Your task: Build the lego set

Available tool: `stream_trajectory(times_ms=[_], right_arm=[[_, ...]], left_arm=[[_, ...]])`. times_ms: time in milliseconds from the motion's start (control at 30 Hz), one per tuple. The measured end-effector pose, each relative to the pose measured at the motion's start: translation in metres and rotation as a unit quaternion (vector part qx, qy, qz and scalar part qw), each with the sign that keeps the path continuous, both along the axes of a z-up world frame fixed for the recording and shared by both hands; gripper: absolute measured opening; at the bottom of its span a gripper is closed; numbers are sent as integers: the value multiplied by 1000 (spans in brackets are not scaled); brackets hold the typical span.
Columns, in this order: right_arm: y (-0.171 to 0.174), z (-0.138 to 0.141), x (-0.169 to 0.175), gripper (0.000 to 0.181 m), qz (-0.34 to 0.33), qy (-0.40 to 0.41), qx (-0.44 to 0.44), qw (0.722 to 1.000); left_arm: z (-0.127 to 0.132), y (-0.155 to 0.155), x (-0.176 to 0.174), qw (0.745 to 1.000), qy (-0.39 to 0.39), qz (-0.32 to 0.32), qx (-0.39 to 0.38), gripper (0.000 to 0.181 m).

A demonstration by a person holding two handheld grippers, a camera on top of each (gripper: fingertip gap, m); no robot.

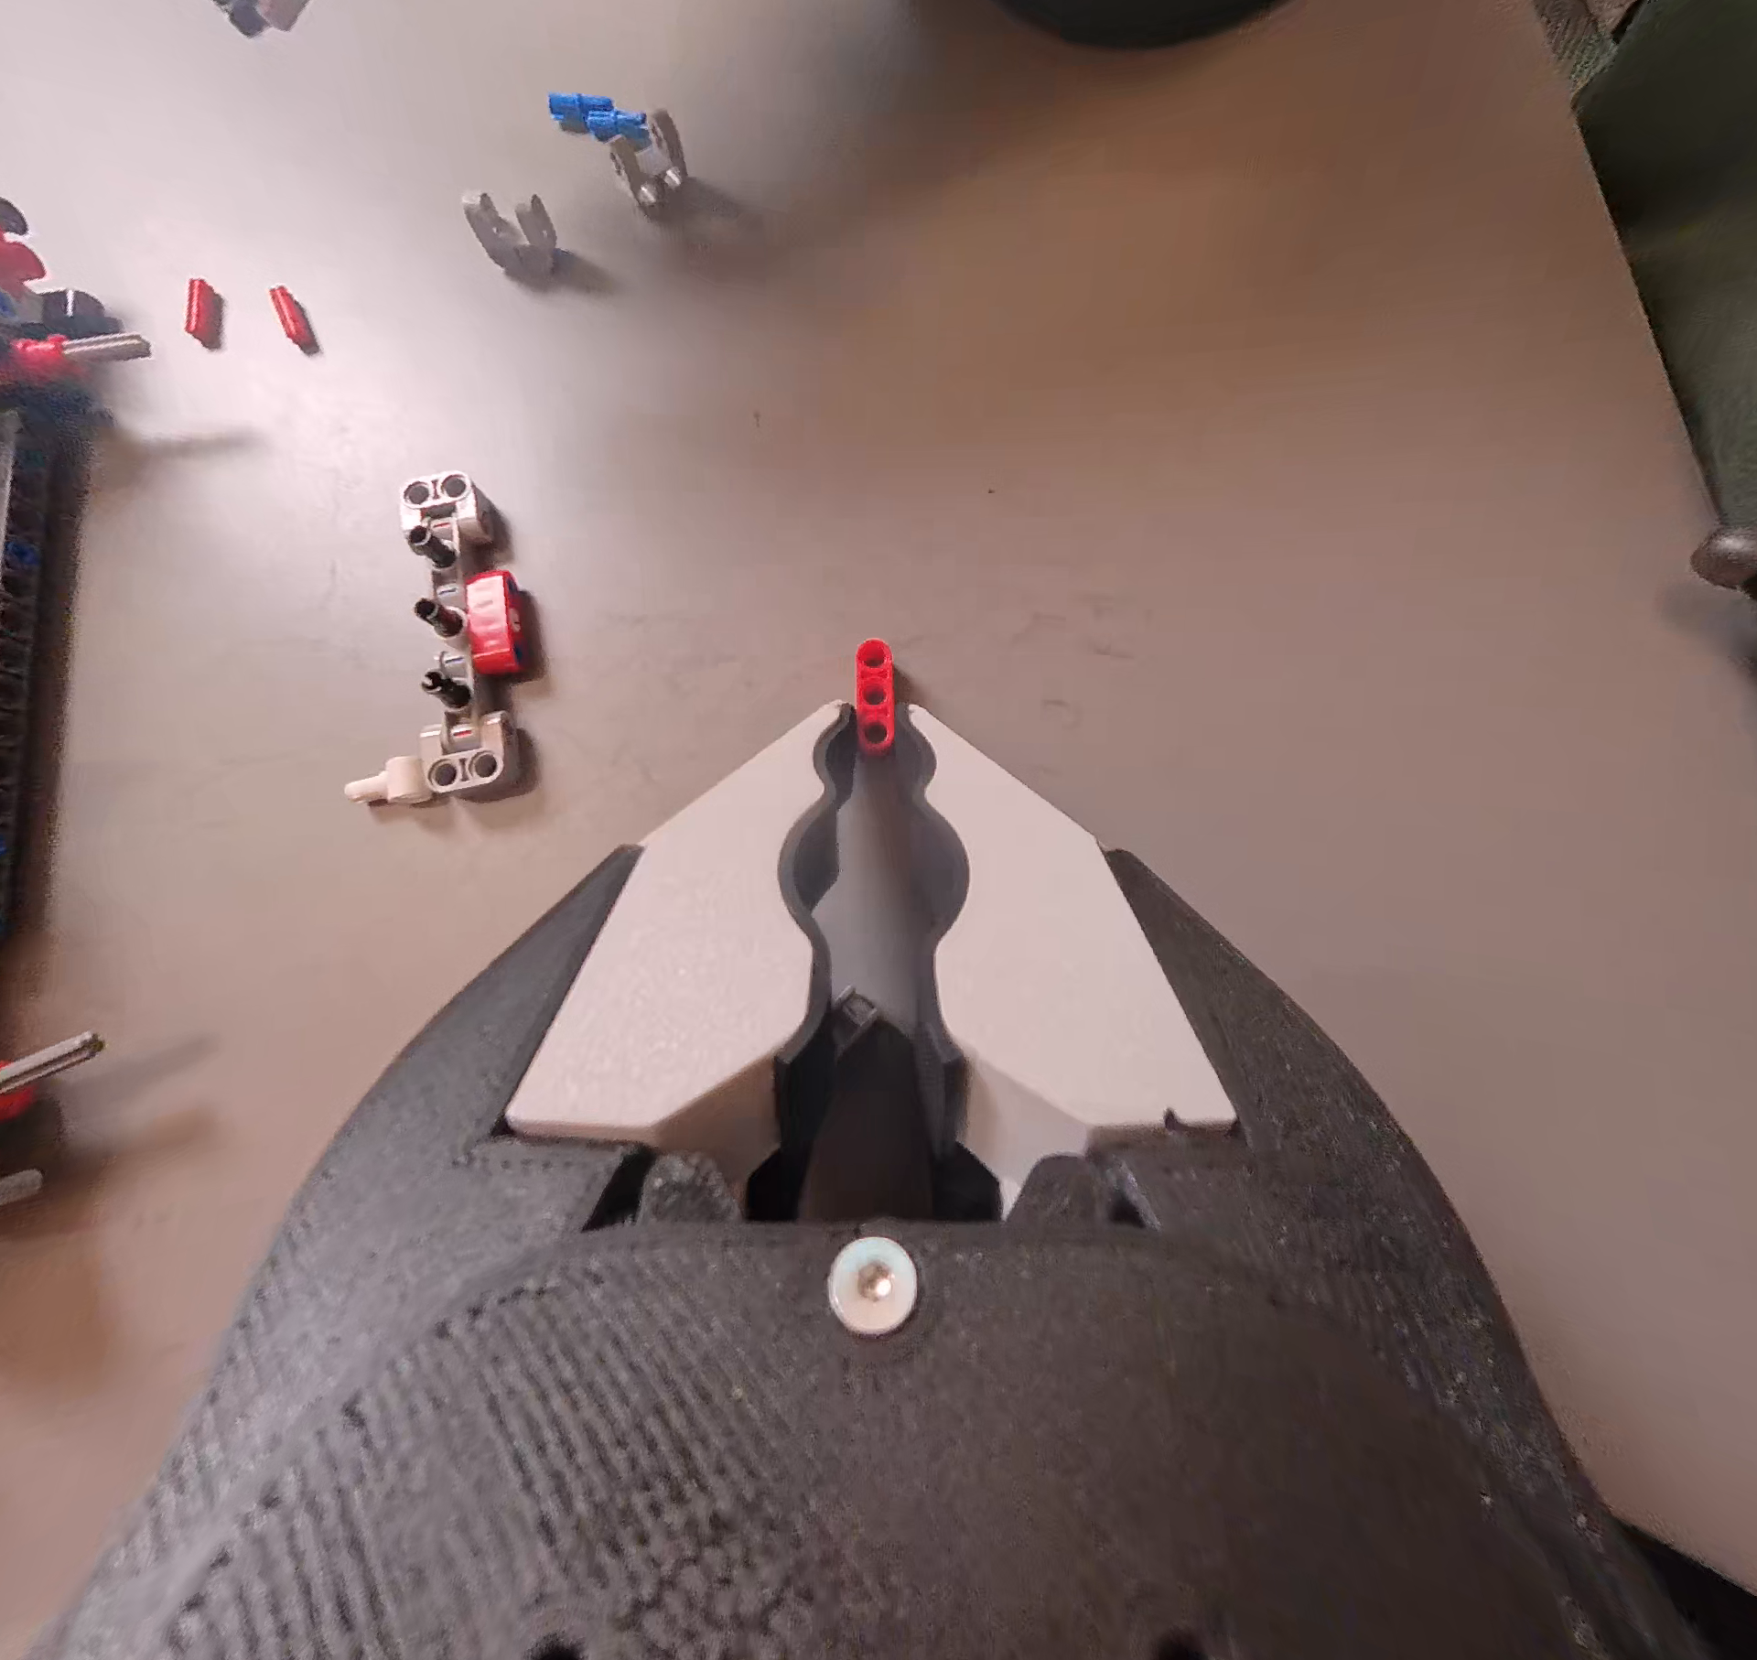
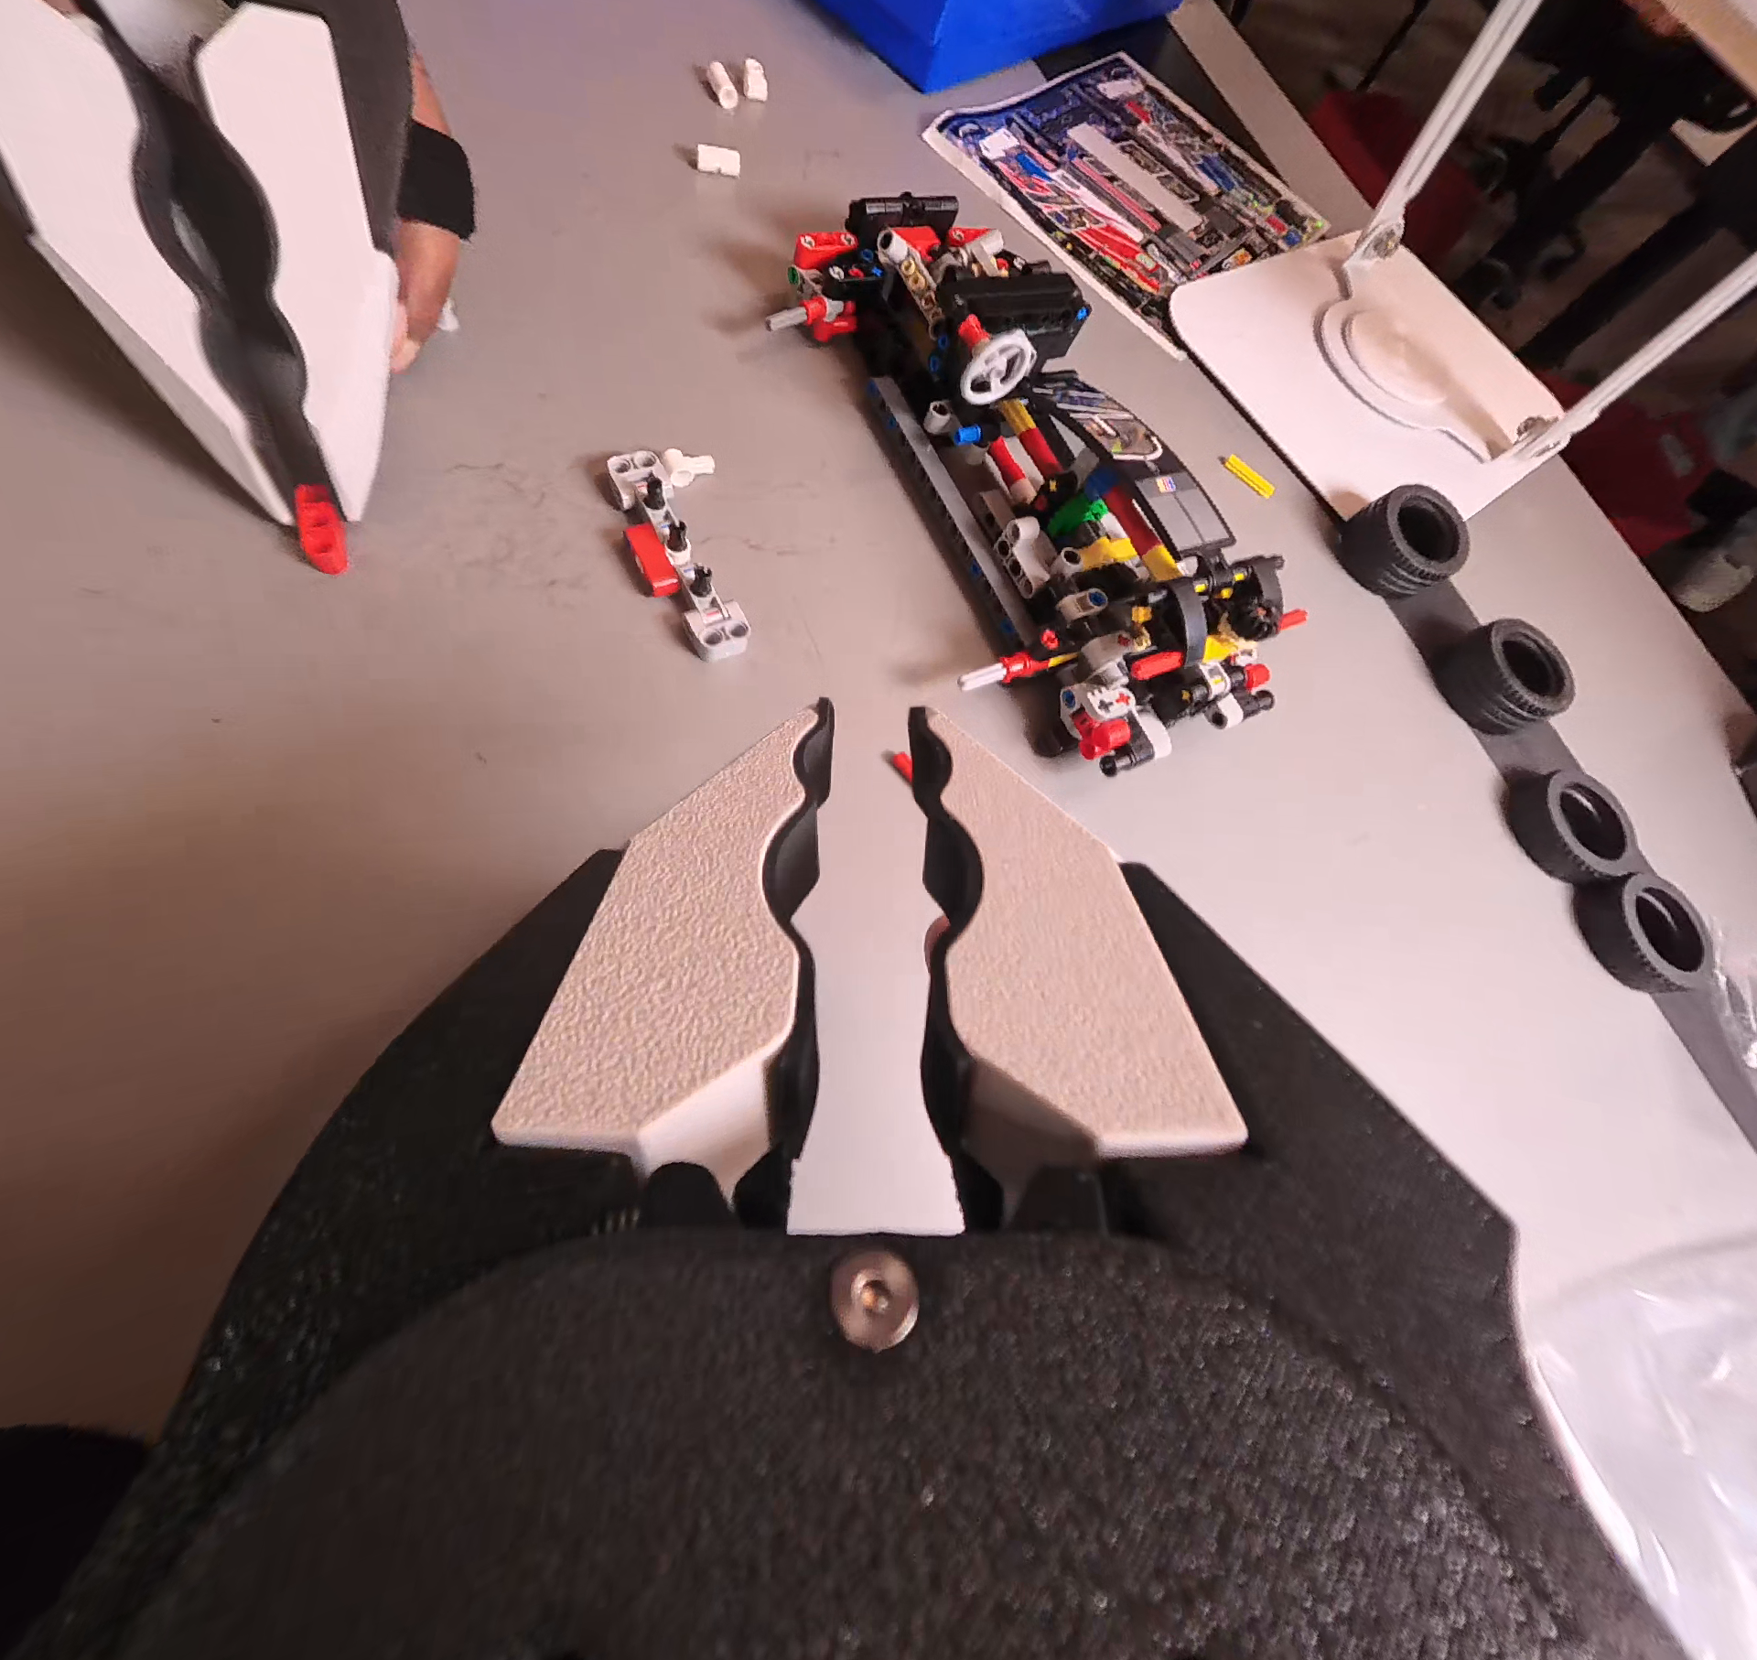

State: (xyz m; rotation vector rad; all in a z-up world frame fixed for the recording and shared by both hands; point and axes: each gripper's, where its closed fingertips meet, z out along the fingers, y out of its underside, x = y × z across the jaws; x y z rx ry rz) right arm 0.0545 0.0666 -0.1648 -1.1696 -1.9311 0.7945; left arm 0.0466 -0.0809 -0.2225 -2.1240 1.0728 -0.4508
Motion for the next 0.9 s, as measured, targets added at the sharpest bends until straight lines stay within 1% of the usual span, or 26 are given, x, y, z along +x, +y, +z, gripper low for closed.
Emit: stream_trajectory(times_ms=[67, 100, 133, 200, 233, 267, 300, 367, 400, 533, 600, 667, 767, 900], right_arm=[[6, -3, 1, 14, -8, -2, 1, 1000], [7, -3, 1, 14, -12, -1, 0, 1000], [9, -2, 1, 14, -15, 1, 0, 1000], [11, 1, -1, 14, -20, 9, -2, 1000], [11, 3, -1, 14, -22, 13, -4, 1000], [11, 3, -2, 13, -22, 15, -6, 1000], [11, 3, -2, 13, -22, 16, -7, 1000], [10, 0, -3, 13, -20, 13, -3, 1000], [10, -1, -2, 13, -19, 11, 1, 1000], [7, -3, -1, 13, -10, 11, 1, 1000], [6, -3, -1, 13, -6, 11, -1, 1000], [6, -5, 0, 13, -4, 8, -1, 1000], [5, -8, 0, 13, -2, 5, -4, 1000], [4, -11, 0, 13, 2, 1, -5, 1000]], left_arm=[[9, 0, 0, 1000, -29, 1, 1, 16], [15, 3, -4, 999, -49, 11, 6, 19], [22, 8, -10, 997, -65, 29, 14, 19], [31, 29, -35, 992, -77, 96, 39, 17], [32, 40, -48, 988, -75, 131, 45, 16], [30, 49, -58, 985, -67, 152, 43, 17], [27, 56, -65, 985, -54, 160, 41, 19], [18, 66, -72, 989, -16, 144, 41, 22], [13, 68, -72, 992, -2, 122, 38, 24], [7, 66, -62, 999, 5, 34, 18, 29], [3, 66, -64, 1000, 22, 10, 5, 32], [-2, 61, -66, 999, 31, -4, -28, 33], [-2, 54, -64, 998, 26, -22, -44, 29], [-2, 34, -63, 996, 28, -39, -80, 11]])
